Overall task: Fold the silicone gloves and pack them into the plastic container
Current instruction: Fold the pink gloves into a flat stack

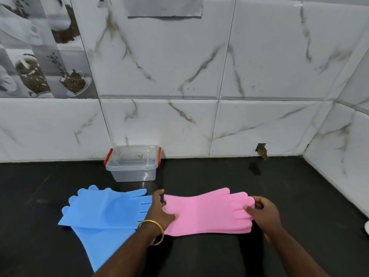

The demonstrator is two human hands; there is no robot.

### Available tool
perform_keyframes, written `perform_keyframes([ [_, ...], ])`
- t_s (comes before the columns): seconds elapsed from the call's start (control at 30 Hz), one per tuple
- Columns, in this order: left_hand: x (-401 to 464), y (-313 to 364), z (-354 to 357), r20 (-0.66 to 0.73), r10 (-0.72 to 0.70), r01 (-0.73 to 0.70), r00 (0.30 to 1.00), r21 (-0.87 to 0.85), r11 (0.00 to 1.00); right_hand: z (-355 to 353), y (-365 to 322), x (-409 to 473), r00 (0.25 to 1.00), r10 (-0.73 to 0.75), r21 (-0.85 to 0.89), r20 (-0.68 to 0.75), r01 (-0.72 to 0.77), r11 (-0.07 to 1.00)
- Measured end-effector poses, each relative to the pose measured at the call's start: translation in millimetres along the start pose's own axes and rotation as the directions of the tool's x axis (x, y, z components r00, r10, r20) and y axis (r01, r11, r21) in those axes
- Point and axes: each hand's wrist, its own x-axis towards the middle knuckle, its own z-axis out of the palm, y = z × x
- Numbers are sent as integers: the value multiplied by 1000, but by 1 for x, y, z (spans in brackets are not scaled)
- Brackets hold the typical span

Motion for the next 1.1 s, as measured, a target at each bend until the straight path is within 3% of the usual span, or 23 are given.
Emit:
perform_keyframes([
  [0.13, -2, -9, -1, 138, -4, -42, 990, 331, 943, 5, 7, -8, 998, 18, -139, -58, -26, 990],
  [0.27, -2, -12, -4, 123, -7, -35, 992, 334, 942, 22, -5, -33, 984, -124, -259, -129, 88, 962],
  [0.37, -3, -6, -9, 138, 46, -89, 989, 325, 941, 43, -27, -55, 984, -175, -136, -36, 169, 976],
  [0.47, -7, -1, -11, 158, 90, -135, 983, 304, 943, 61, -49, -69, 987, -104, 64, 124, 96, 993],
  [0.57, -10, 4, -15, 182, 127, -179, 975, 312, 933, 76, -62, -73, 970, -80, 141, 230, 48, 989],
  [0.7, -11, 7, -21, 214, 144, -209, 966, 322, 923, 98, -63, -71, 958, -74, 238, 278, 6, 971],
  [1.1, -11, 21, -24, 220, 214, -280, 952, 339, 898, 139, -45, -60, 946, -109, 231, 305, 38, 972],
])
